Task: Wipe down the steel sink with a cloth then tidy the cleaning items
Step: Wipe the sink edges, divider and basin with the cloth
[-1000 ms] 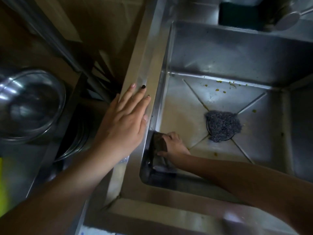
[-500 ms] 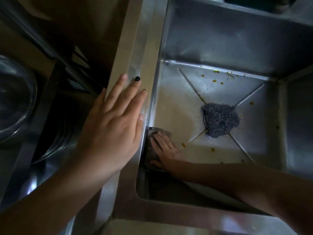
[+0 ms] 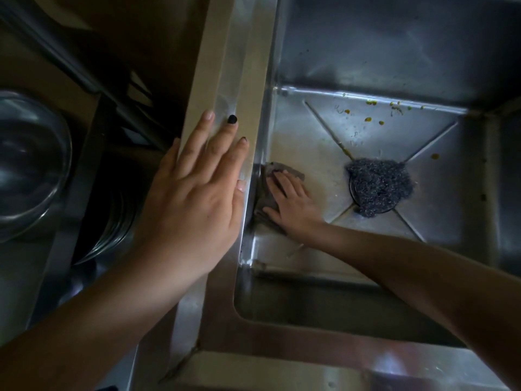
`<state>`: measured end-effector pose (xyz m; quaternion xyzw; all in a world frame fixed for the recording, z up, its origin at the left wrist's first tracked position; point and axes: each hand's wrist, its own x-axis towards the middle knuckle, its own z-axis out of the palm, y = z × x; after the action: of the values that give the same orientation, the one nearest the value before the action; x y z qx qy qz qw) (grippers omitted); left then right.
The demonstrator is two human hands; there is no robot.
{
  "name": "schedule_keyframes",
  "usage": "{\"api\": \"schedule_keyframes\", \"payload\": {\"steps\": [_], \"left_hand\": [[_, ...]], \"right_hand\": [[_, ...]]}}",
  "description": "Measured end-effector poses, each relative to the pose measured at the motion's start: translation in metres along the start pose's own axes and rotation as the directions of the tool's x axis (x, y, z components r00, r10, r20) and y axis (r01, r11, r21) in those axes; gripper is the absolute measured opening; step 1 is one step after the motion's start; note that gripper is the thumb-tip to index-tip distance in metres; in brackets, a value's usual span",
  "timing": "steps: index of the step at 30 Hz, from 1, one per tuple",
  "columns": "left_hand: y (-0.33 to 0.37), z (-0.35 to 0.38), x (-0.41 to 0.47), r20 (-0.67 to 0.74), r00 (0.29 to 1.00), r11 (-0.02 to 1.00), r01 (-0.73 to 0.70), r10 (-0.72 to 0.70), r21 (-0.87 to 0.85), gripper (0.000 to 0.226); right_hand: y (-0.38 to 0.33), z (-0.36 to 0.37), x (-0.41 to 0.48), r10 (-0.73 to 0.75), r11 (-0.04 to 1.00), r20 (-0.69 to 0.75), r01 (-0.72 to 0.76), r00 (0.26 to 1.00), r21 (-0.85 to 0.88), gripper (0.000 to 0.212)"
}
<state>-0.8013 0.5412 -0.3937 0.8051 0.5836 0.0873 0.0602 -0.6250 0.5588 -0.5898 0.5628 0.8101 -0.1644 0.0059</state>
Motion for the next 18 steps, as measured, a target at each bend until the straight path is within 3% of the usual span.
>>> {"api": "schedule_keyframes", "payload": {"steps": [4,8,12,18], "left_hand": [[0.000,0.000,-0.001,-0.002,1.000,1.000,0.002,-0.002,0.006,0.049],[0.000,0.000,-0.001,-0.009,1.000,1.000,-0.001,0.001,0.011,0.049],[0.000,0.001,0.000,-0.024,1.000,1.000,-0.003,0.003,0.004,0.047],[0.000,0.001,-0.001,-0.025,1.000,1.000,-0.005,0.005,0.015,0.048]], "right_hand": [[0.004,-0.009,0.002,-0.019,1.000,0.061,0.017,0.998,0.021,0.068],[0.000,-0.011,-0.022,-0.098,0.989,0.195,0.118,0.976,-0.094,0.077],[0.004,0.001,-0.058,-0.214,0.951,0.191,0.249,0.958,-0.185,0.084],[0.006,0.007,-0.054,-0.188,0.970,0.193,0.212,0.963,-0.118,0.088]]}}
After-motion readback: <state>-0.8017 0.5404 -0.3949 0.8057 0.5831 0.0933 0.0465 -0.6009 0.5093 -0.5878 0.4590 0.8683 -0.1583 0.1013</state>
